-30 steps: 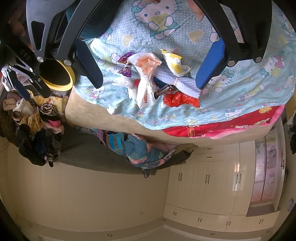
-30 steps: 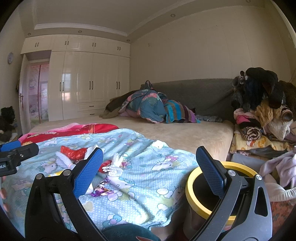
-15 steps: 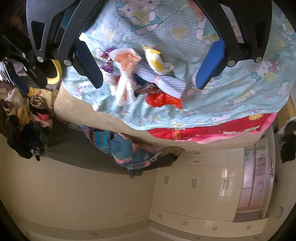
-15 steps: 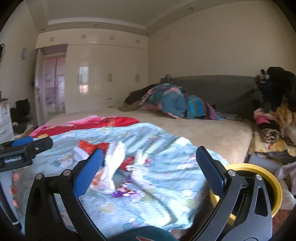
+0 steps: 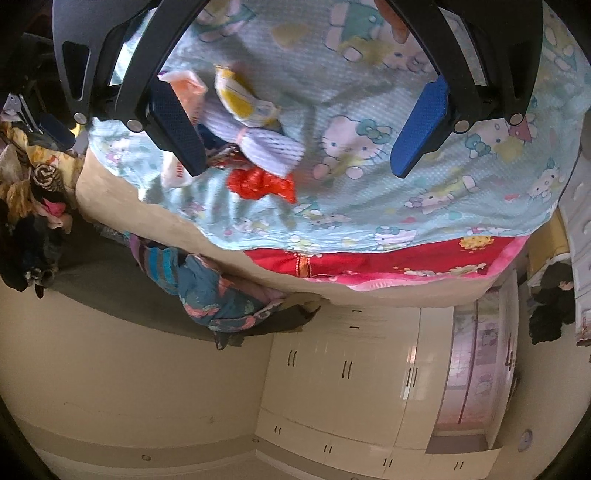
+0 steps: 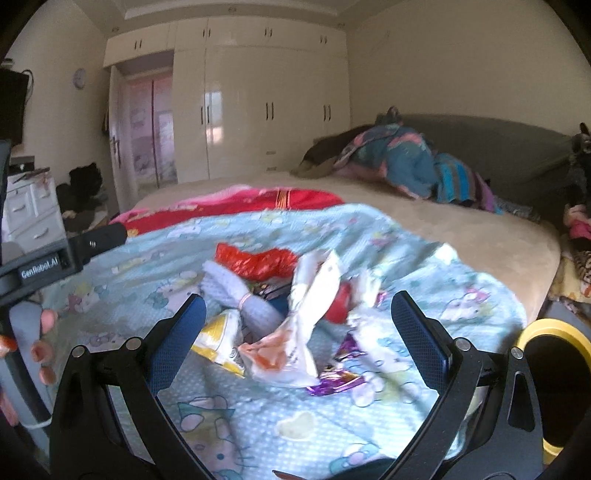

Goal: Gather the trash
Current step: 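Move both tools toward the trash pile on the blanket, then grasp the white plastic bag with the right gripper and lift it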

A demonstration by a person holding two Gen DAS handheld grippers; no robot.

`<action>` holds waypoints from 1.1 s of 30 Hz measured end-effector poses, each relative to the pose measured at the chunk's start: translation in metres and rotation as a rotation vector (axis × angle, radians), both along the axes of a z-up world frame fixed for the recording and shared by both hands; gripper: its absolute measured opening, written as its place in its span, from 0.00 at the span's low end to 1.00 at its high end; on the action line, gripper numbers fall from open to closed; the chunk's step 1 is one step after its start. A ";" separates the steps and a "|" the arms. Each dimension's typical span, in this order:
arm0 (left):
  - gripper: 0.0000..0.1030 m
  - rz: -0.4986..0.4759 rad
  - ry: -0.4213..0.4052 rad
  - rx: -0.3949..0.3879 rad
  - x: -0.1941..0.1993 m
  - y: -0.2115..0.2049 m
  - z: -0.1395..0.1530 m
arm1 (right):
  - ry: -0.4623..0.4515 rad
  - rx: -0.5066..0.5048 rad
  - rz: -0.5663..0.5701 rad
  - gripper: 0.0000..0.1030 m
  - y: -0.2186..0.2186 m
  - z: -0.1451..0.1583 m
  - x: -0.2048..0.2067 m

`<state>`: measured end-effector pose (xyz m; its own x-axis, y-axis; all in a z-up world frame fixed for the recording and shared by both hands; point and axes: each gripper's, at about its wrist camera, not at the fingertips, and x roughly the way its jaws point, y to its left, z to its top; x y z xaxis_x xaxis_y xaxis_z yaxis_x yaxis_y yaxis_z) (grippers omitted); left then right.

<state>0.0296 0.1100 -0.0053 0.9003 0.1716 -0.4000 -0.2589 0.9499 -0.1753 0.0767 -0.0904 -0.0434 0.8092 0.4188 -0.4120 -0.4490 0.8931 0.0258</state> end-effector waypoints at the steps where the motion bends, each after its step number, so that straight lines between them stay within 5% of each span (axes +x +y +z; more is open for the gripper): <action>1: 0.94 -0.004 0.008 0.000 0.004 0.004 -0.003 | 0.012 -0.010 0.002 0.90 0.003 -0.001 0.003; 8: 0.94 -0.047 0.123 -0.067 0.048 0.028 -0.031 | 0.144 -0.051 0.017 0.90 0.018 -0.022 0.037; 12: 0.94 -0.071 0.193 -0.113 0.075 0.033 -0.050 | 0.227 -0.065 0.034 0.79 0.024 -0.038 0.053; 25: 0.93 -0.156 0.210 -0.291 0.129 0.035 -0.076 | 0.343 -0.092 0.075 0.55 0.036 -0.065 0.067; 27: 0.85 -0.155 0.213 -0.336 0.133 0.038 -0.081 | 0.358 -0.094 0.081 0.48 0.037 -0.068 0.068; 29: 0.53 -0.146 0.221 -0.373 0.137 0.040 -0.085 | 0.358 -0.096 0.077 0.42 0.035 -0.069 0.068; 33: 0.32 -0.144 0.216 -0.406 0.134 0.038 -0.086 | 0.362 -0.097 0.081 0.30 0.033 -0.069 0.065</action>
